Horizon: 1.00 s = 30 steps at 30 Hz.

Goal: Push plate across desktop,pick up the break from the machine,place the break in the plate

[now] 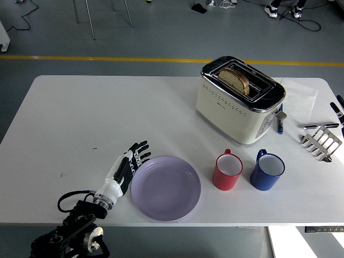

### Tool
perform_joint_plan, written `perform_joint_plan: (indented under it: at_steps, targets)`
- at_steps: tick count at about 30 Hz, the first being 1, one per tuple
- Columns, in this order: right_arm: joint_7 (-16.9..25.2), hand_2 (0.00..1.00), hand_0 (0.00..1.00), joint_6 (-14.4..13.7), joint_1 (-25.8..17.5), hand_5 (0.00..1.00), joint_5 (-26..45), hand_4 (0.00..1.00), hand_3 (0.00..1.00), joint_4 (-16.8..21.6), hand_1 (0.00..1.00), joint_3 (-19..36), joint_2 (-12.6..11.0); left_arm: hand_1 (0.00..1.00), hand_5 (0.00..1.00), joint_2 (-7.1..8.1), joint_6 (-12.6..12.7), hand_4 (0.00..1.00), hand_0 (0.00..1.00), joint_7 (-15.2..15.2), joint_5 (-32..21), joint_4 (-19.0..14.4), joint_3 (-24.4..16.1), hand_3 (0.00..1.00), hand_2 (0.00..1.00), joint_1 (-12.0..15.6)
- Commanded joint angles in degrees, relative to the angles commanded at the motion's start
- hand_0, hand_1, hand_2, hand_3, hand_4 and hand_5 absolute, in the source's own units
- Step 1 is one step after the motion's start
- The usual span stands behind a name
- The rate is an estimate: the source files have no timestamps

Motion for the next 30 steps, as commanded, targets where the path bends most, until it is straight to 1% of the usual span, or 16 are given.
perform_joint_plan:
  at_steps: [15,19,22,24,27,30]
  targets:
    - [0.01,0.680,0.765,0.01,0.02,0.521,-0.02,0.488,0.651,0.05,0.690,-0.01,-0.02,0.849,0.998,-0.23,-0.09,0.580,0.810,0.21,-0.28,0.68,1.48,0.888,0.918,-1.14]
    - [0.01,0.679,0.765,0.00,0.07,0.517,-0.06,0.485,0.649,0.09,0.689,-0.01,-0.01,0.849,0.998,-0.36,0.59,0.580,0.806,0.03,0.40,0.40,0.39,0.888,0.917,-0.77]
    - [0.01,0.679,0.765,-0.06,0.10,0.517,-0.18,0.485,0.649,0.29,0.689,0.01,-0.07,0.849,0.998,-0.95,1.63,0.580,0.806,-0.10,2.06,-0.13,-3.29,0.888,0.917,0.30]
    - [0.00,0.680,0.766,-0.09,0.11,0.517,-0.26,0.485,0.651,0.41,0.691,0.03,-0.11,0.845,0.998,-1.20,1.96,0.581,0.802,-0.02,2.89,-0.41,-5.00,0.884,0.913,0.77]
    - [-0.04,0.680,0.766,-0.34,0.16,0.517,-0.82,0.485,0.651,0.86,0.691,0.04,-0.31,0.845,0.998,-1.65,2.75,0.581,0.802,0.23,5.22,-1.41,-9.80,0.884,0.913,2.03]
    - [-0.13,0.680,0.768,-1.19,0.42,0.518,-2.92,0.486,0.652,1.71,0.692,-0.18,-0.72,0.841,0.998,-1.82,3.58,0.583,0.790,0.69,7.81,-2.92,-15.73,0.875,0.906,3.46]
